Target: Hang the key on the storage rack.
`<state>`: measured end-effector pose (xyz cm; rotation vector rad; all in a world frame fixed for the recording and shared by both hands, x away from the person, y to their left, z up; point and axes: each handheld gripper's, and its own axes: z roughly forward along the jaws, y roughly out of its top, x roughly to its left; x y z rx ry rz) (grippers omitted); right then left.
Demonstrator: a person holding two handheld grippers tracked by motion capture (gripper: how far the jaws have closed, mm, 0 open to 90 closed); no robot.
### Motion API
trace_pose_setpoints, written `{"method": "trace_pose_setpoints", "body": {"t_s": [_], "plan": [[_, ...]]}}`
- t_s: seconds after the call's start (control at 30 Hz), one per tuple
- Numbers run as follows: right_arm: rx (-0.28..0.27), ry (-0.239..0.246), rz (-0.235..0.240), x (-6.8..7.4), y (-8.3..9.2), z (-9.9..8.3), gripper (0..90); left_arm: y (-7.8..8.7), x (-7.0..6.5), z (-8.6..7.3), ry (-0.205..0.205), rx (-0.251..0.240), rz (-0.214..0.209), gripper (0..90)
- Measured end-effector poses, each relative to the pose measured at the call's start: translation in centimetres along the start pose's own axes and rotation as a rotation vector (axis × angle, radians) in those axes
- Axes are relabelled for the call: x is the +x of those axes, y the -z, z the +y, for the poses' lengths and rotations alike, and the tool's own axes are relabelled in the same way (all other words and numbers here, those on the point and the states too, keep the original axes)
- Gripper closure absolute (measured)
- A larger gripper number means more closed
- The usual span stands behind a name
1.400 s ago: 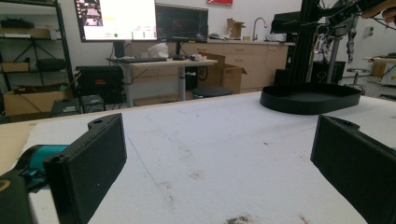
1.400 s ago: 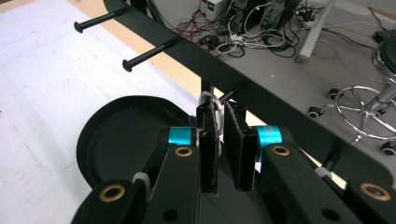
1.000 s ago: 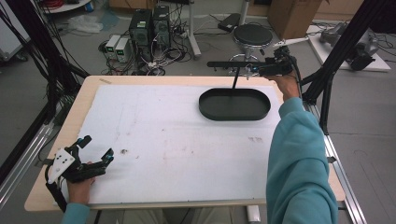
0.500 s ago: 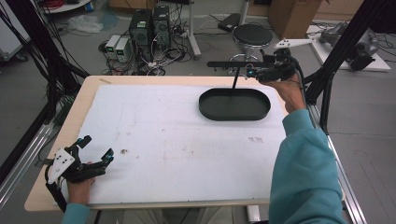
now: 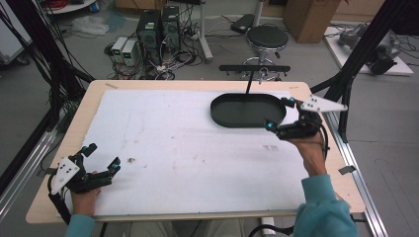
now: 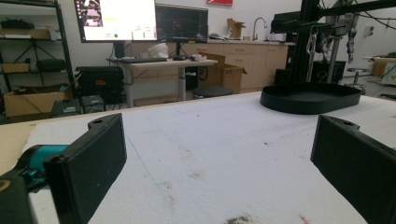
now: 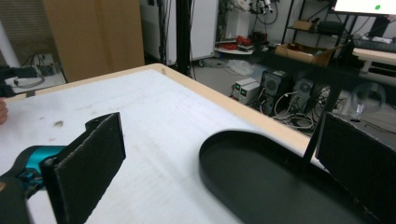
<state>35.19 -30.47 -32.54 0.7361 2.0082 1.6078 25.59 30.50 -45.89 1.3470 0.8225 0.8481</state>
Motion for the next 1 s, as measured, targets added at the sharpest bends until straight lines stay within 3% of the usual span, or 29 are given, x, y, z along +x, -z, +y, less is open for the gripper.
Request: {"method": "trace_pose_setpoints", "body": {"t_s": [0.2, 0.33, 0.47, 0.6, 0.73, 0.83, 1.0], "plan": [[-0.077, -0.019, -0.060, 1.8, 2.5, -5.1, 0.7, 0.0, 0.0, 0.0, 0.001, -0.001, -0.001, 3.8], [-0.126, -0.006, -0.105, 2.6, 3.6, -7.8, 0.7, 0.0, 0.0, 0.0, -0.001, 0.000, 0.000, 3.8], [-0.158, 0.007, -0.121, 3.3, 4.1, -10.4, 0.7, 0.0, 0.0, 0.0, -0.003, -0.001, 0.000, 3.9], [-0.194, -0.023, -0.134, 3.4, 4.1, -12.8, 0.7, 0.0, -0.1, 0.0, -0.005, -0.001, -0.001, 3.9], [-0.177, -0.049, -0.136, 3.2, 3.8, -14.1, 0.8, 0.0, 0.0, 0.0, -0.003, 0.000, 0.000, 3.8], [-0.194, -0.060, -0.157, 3.4, 4.0, -14.2, 0.7, 0.0, 0.0, 0.0, -0.002, 0.001, -0.001, 3.9], [-0.206, -0.041, -0.163, 3.5, 4.0, -14.3, 0.8, 0.0, -0.1, 0.0, -0.009, -0.002, -0.001, 3.8]]}}
